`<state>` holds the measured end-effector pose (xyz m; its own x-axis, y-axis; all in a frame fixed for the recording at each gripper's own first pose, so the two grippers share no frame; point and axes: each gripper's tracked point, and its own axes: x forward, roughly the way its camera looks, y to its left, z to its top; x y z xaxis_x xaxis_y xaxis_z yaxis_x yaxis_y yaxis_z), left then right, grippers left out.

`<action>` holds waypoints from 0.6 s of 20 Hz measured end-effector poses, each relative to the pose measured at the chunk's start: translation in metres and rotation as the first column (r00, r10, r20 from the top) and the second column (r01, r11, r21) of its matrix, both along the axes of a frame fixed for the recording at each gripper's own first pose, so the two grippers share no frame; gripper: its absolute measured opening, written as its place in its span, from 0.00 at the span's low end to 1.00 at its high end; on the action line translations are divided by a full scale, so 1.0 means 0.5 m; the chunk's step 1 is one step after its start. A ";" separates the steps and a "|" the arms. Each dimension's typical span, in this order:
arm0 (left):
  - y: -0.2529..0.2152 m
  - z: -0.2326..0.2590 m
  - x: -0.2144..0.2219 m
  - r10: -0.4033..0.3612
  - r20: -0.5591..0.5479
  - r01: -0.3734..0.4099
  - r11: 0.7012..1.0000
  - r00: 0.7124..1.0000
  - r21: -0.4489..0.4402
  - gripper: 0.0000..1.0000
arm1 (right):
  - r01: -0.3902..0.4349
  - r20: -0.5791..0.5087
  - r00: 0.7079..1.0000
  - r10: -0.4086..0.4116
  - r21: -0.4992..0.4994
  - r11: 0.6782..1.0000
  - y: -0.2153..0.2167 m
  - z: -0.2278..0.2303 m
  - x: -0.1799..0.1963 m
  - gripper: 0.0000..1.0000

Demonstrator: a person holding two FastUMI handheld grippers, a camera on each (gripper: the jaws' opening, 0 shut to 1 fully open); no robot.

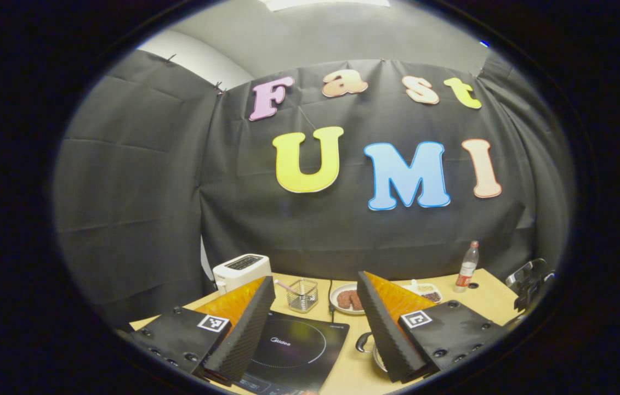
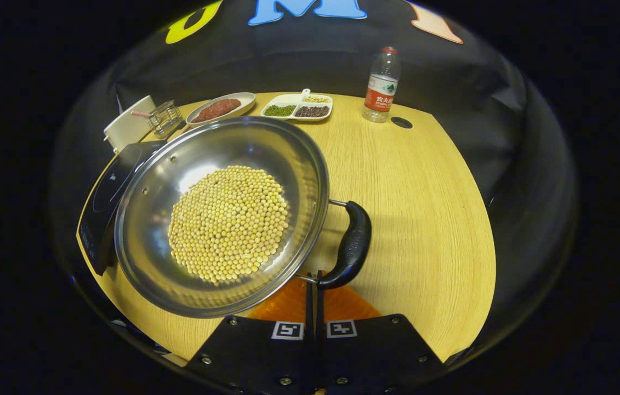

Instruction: First push the handle of the pot to place it horizontally, then grasp the pot with both hands and set it on the induction cooktop.

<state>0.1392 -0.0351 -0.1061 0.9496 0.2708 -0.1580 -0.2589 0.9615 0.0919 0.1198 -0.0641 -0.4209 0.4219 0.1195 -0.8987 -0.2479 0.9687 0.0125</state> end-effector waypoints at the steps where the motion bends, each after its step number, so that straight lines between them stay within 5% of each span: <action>1: -0.006 -0.004 0.006 0.000 -0.003 0.000 1.000 1.000 0.008 0.94 | 0.009 0.011 1.000 -0.009 0.011 1.000 0.001 0.001 0.006 0.01; 7: -0.037 -0.047 0.036 -0.010 -0.040 0.011 0.999 0.999 0.030 0.98 | 0.021 0.082 0.996 -0.024 0.028 0.999 -0.014 0.027 0.008 0.01; 12: -0.054 -0.092 0.070 -0.072 -0.072 0.073 0.997 0.995 0.007 1.00 | 0.102 0.193 0.974 -0.119 0.093 0.990 -0.014 0.097 0.020 0.02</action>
<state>0.1740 -0.0624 -0.1519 0.9531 0.2035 -0.2239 -0.1809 0.9765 0.1173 0.1298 -0.0711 -0.3722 0.6051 0.1323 -0.7851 -0.1448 0.9879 0.0549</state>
